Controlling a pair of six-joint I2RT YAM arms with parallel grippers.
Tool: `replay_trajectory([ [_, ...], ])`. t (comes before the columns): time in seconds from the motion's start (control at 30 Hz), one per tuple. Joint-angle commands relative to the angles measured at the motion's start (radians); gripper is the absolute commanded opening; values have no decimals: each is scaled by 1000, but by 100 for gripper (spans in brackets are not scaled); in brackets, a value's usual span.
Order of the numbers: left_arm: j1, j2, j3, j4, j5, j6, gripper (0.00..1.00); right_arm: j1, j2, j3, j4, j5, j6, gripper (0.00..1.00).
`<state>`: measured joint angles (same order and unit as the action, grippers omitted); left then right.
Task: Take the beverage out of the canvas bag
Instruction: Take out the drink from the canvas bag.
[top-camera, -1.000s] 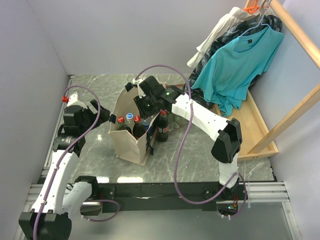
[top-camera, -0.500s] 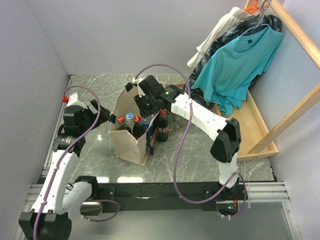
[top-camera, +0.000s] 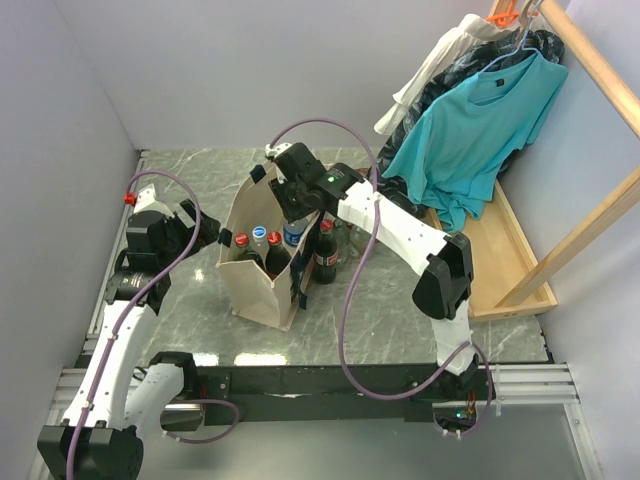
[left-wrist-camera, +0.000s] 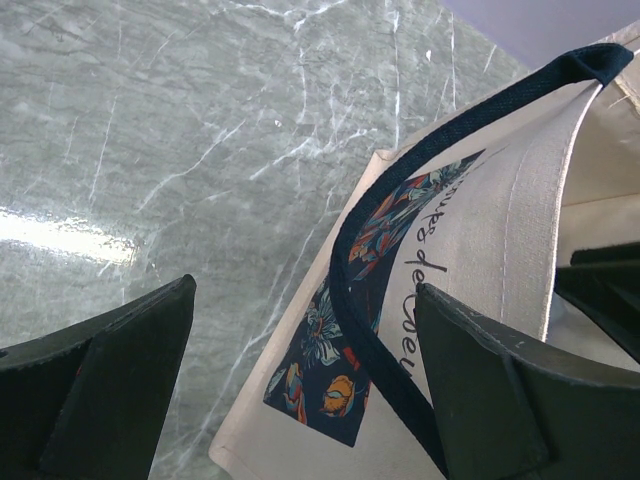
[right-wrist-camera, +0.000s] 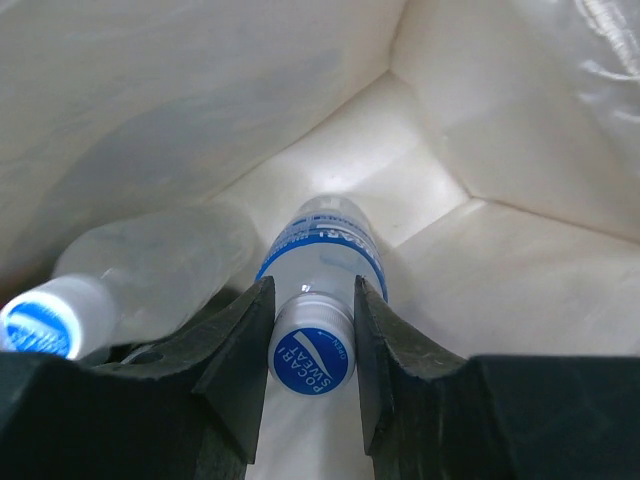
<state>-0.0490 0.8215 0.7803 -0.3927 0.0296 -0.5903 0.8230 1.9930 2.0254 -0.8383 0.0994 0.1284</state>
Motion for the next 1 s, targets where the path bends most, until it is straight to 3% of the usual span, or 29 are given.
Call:
replay_trajectory([
  [0.0, 5, -21, 17, 22, -2, 14, 96, -24, -1, 99, 104, 37, -16, 0],
  [0.2, 5, -21, 17, 20, 0, 15, 96, -25, 30, 101, 108, 28, -13, 0],
  [0.4, 5, -22, 17, 21, -4, 15, 96, -25, 21, 65, 117, 19, -13, 25],
  [0.63, 5, -21, 17, 21, -2, 17, 96, -25, 43, 81, 96, 16, -13, 41],
  [0.97, 5, -21, 17, 20, 0, 17, 96, -27, 63, 85, 90, 16, -15, 53],
])
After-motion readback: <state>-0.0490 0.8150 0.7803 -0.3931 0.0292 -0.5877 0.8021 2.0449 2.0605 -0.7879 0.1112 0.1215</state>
